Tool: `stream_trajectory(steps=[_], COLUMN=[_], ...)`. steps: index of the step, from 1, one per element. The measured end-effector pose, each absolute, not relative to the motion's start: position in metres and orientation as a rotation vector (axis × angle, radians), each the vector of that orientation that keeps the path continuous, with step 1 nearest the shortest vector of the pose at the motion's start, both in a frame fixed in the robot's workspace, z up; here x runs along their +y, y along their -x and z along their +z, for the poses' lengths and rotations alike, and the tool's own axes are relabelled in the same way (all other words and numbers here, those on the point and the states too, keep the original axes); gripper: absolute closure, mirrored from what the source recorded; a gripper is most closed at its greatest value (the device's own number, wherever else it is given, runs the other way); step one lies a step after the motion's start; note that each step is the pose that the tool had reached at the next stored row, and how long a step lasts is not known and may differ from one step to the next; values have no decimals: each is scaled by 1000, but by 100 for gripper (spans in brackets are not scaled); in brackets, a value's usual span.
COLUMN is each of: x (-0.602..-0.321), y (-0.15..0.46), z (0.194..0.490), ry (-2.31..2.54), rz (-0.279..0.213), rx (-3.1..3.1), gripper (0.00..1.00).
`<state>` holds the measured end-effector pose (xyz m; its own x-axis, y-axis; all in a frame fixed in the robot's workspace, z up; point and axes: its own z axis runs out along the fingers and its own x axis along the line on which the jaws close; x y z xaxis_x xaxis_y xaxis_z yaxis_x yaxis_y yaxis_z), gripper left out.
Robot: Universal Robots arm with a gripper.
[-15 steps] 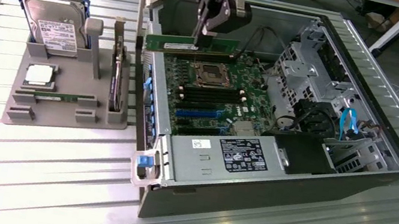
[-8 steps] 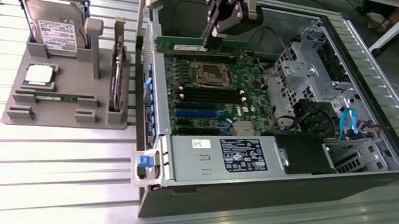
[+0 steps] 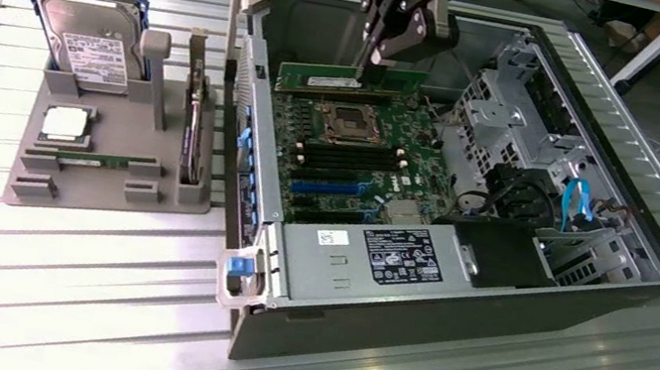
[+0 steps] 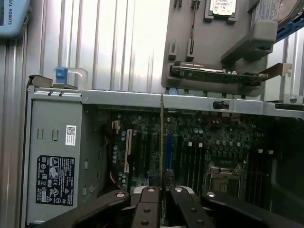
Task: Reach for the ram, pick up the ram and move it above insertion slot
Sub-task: 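Pick up the ram and move it above insertion slot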
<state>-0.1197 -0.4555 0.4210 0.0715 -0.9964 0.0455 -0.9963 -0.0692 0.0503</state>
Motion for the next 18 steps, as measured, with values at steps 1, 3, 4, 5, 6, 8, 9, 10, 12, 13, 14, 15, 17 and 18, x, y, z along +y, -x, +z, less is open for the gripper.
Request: stream_trajectory(steps=[1, 3, 4, 5, 6, 8, 9, 10, 12, 13, 14, 15, 17, 18], x=[-455, -455, -455, -455, -455, -456, -456, -455, -456, -456, -456, -455, -455, -456], y=[118, 115, 113, 112, 110, 107, 105, 104, 100, 97, 95, 94, 91, 90], z=[421, 421, 421, 421, 420, 420, 420, 420, 420, 420, 420, 420, 420, 419], ry=[-2249, -2248, -2248, -2248, -2248, -2248, -2248, -2248, -2248, -2248, -2248, -2248, -2247, -2247], rz=[-1, -1, -1, -1, -1, -1, -1, -1, -1, -1, 0, 0, 0, 0], rx=[-2095, -2095, -2095, -2095, -2095, -2095, -2095, -2095, -2095, -2095, -2095, -2095, -2094, -2094], gripper=[86, 86, 86, 86, 86, 86, 86, 86, 86, 86, 86, 86, 86, 86])
